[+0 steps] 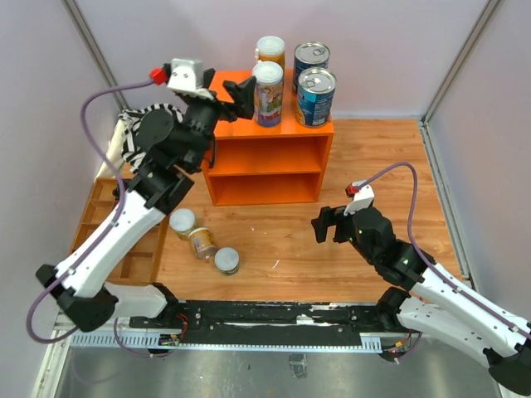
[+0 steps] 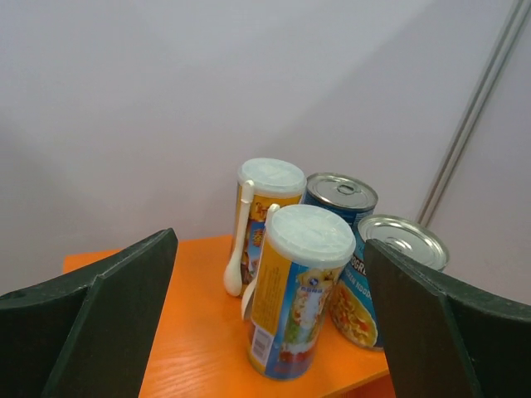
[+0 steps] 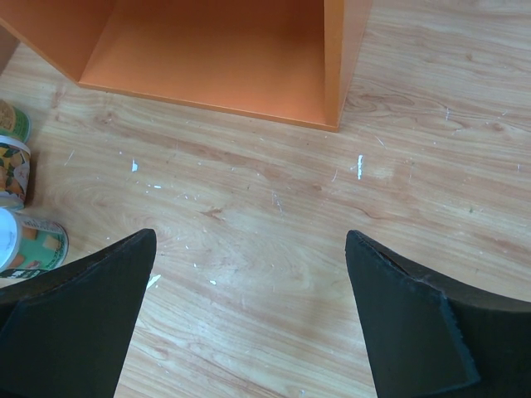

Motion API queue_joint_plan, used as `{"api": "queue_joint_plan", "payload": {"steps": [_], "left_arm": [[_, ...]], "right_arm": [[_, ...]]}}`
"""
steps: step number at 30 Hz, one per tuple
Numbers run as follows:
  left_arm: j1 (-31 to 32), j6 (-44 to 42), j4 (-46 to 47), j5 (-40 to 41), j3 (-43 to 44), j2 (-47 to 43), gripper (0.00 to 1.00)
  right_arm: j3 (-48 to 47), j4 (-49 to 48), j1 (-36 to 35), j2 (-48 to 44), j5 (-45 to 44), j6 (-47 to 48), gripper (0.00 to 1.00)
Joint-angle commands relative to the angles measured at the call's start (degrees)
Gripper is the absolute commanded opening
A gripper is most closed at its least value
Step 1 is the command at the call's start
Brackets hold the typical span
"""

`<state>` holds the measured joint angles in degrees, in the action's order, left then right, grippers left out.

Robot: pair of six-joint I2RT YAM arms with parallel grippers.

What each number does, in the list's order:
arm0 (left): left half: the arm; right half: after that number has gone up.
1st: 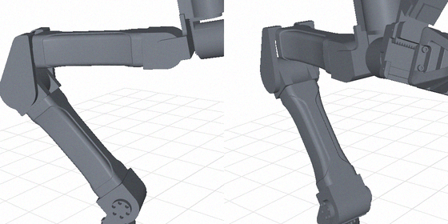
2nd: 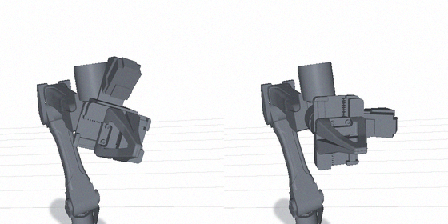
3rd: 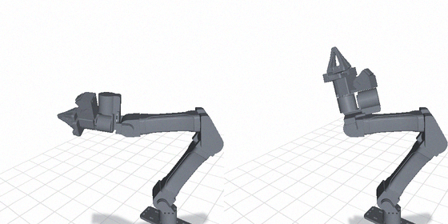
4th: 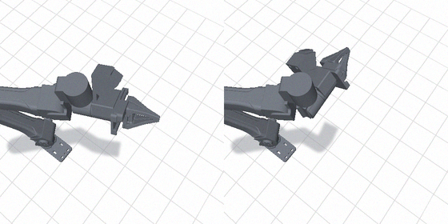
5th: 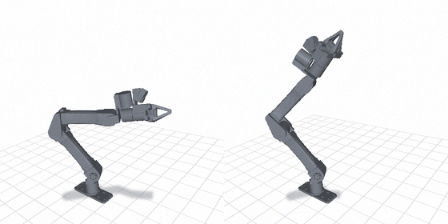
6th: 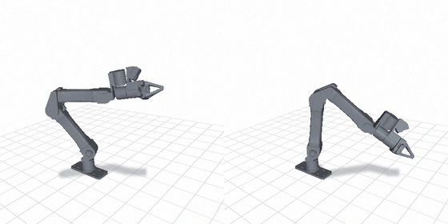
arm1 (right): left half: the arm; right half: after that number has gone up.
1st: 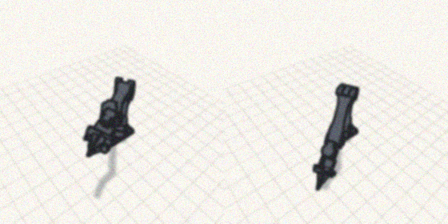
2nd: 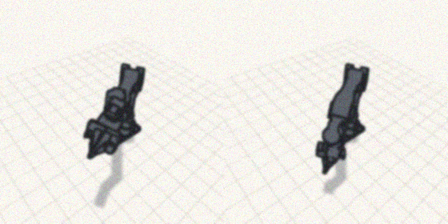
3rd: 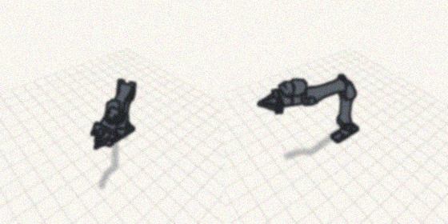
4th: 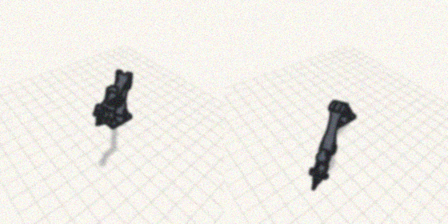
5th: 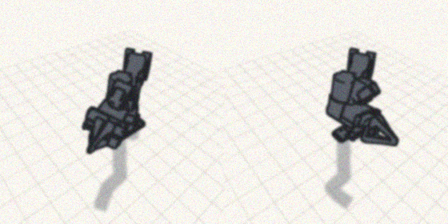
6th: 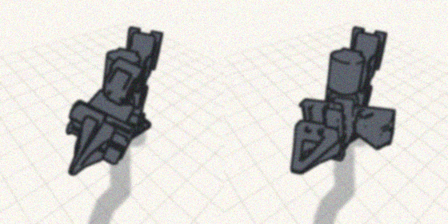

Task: Place and organize the canned foods onto the counter

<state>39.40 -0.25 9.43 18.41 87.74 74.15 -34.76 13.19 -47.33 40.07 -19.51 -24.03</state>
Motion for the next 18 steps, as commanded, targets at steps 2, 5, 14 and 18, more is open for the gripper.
{"api": "queue_joint_plan", "payload": {"steps": [2, 5, 14, 18], "left_arm": [[4.07, 3.47, -4.82, 13.44, -5.58, -9.20, 0.98], [5.71, 9.00, -10.04, 16.77, -11.11, -14.53, 0.96], [7.80, 28.64, -26.97, 24.30, -31.59, -24.29, 0.93], [7.95, 35.15, -32.03, 23.54, -35.62, -24.73, 0.93]], "right_arm": [[-0.04, -0.01, 1.06, -0.67, 0.77, -1.44, 0.97], [-0.03, 0.19, 1.09, -0.44, 1.33, -1.58, 0.97], [1.02, -0.34, 0.95, 0.90, 5.66, -2.27, 0.96], [1.20, -1.65, -0.65, 3.14, 6.94, -3.22, 0.95]]}}
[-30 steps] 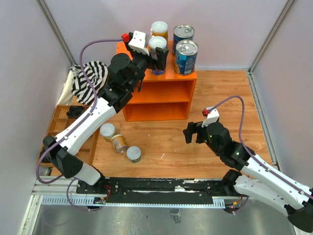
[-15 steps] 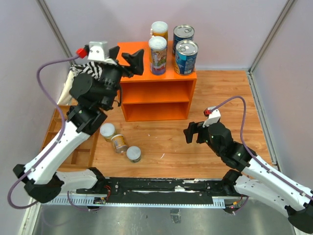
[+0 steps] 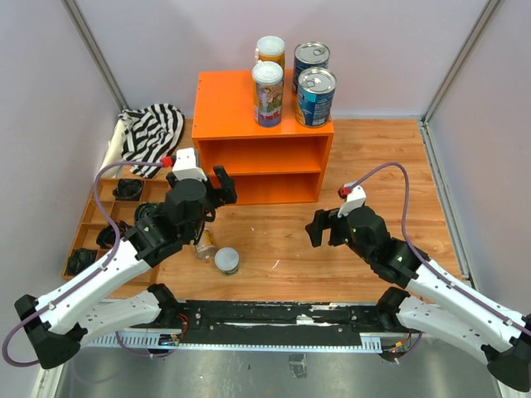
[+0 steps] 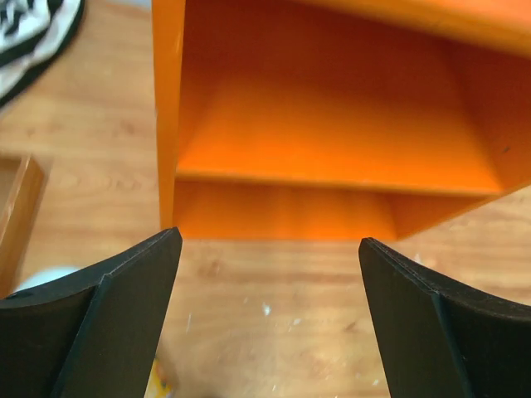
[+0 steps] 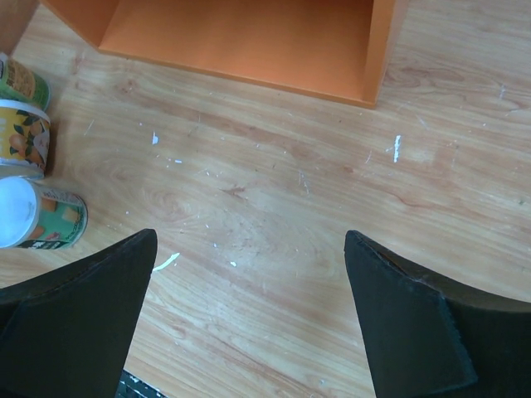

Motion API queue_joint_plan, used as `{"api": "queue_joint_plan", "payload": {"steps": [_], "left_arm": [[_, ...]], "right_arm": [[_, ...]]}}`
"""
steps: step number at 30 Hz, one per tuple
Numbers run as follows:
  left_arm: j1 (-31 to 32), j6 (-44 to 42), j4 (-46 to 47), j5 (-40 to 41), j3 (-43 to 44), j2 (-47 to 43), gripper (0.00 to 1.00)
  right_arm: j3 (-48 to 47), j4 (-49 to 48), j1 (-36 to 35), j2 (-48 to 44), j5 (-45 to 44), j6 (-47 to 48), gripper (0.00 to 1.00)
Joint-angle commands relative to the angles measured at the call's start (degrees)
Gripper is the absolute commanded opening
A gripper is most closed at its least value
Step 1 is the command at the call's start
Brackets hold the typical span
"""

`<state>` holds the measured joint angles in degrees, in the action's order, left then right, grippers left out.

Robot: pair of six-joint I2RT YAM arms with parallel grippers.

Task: Place and organize the canned foods onto the counter

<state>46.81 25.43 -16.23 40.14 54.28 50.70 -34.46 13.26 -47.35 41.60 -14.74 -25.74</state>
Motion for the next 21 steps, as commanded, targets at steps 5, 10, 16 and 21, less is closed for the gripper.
{"api": "queue_joint_plan", "payload": {"steps": [5, 10, 16, 21], "left_arm": [[0.65, 16.06, -11.52, 0.35, -4.77, -2.00, 0.92], [1.57, 18.75, -13.42, -4.31, -7.17, -2.85, 0.90], [5.34, 18.39, -16.00, -7.52, -9.08, -0.03, 0.90], [8.07, 20.85, -18.78, -6.26, -11.79, 1.28, 0.91]], "right_arm": [[0.13, -3.70, -6.00, 7.28, 1.51, -2.34, 0.95], [0.43, -4.75, -10.26, 9.76, -0.27, -3.44, 0.95], [3.52, -4.62, -10.69, 7.02, -0.52, -4.23, 0.96], [5.72, -3.75, -10.66, 4.24, -1.23, -4.24, 0.96]]}}
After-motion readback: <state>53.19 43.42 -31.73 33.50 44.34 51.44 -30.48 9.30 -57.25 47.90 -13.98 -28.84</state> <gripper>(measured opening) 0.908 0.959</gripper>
